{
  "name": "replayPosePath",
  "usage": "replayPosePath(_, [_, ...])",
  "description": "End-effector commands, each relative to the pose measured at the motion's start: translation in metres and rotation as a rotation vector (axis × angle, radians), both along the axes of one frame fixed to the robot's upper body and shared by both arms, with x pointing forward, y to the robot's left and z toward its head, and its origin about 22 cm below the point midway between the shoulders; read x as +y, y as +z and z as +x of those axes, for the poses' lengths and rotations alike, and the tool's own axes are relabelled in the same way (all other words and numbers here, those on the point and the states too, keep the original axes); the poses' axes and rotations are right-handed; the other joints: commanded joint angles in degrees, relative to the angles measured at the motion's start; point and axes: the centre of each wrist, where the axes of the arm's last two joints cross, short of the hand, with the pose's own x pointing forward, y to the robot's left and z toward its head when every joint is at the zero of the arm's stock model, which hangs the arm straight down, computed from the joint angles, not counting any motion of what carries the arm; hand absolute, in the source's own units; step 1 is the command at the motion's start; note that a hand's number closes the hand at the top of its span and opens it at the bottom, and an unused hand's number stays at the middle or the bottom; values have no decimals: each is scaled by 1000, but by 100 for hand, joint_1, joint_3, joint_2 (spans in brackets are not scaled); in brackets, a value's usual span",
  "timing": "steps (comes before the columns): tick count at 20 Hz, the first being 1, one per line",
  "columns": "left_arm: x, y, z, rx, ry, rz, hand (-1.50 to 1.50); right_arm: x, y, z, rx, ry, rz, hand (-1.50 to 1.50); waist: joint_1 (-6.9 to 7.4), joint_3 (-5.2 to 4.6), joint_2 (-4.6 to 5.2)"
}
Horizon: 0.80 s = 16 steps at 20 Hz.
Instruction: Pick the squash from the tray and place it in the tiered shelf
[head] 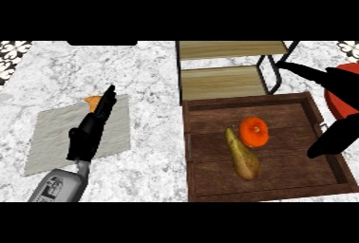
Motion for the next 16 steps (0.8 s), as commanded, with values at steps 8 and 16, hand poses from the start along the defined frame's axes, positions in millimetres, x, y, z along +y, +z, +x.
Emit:
replayPosePath(8, [-4,14,8,-10,-19,-1,0,26,-15,-36,-30,-36,0,-150,8,5,14])
replayPosePath(16, [-5,-11,6,17,-18,-8,0,32,-6,-36,-25,-55,-28,-150,23,4,20])
